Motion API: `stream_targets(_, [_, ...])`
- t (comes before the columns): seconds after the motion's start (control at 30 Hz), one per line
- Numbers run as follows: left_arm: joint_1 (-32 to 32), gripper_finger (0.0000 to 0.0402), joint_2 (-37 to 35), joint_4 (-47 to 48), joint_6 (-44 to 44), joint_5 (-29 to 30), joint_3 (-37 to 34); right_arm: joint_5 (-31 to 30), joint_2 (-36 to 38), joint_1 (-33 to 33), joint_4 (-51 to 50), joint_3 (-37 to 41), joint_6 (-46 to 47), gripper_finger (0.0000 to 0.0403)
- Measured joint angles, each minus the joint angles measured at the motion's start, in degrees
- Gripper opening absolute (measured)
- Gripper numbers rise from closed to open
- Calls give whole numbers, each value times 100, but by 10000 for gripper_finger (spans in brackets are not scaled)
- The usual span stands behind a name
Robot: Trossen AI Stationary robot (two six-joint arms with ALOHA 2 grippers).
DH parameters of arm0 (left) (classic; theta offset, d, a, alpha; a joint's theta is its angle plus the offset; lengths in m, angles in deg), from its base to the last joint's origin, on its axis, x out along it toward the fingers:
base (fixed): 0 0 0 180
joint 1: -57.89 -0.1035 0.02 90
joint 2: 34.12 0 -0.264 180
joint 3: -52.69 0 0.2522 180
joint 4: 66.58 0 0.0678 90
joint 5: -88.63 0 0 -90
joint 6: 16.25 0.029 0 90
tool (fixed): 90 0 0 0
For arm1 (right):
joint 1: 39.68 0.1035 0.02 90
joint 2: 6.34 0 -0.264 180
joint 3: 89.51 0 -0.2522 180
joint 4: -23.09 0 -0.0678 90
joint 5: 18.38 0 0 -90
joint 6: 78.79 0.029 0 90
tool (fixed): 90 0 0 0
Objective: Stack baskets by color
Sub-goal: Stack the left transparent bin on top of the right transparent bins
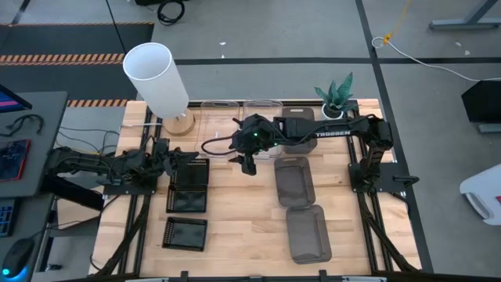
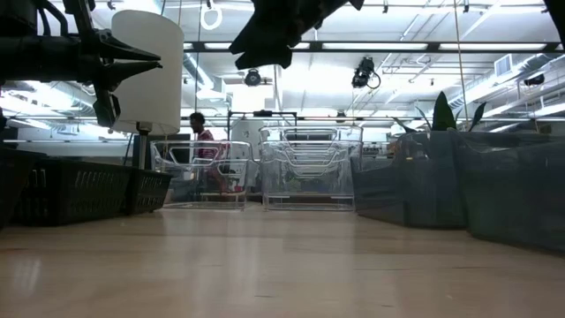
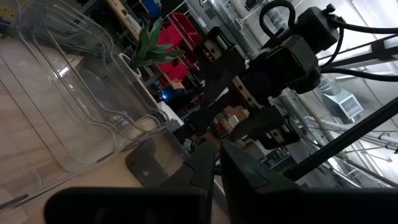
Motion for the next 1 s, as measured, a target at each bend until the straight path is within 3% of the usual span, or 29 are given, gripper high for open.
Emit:
stream_targets(0.57, [-1, 32, 0, -2, -1, 0, 0, -12, 4, 197, 44, 0, 635, 229])
stream_targets(1.0, [-1, 25, 0, -2, -2, 0, 0, 21, 7, 83, 42, 0, 166, 229])
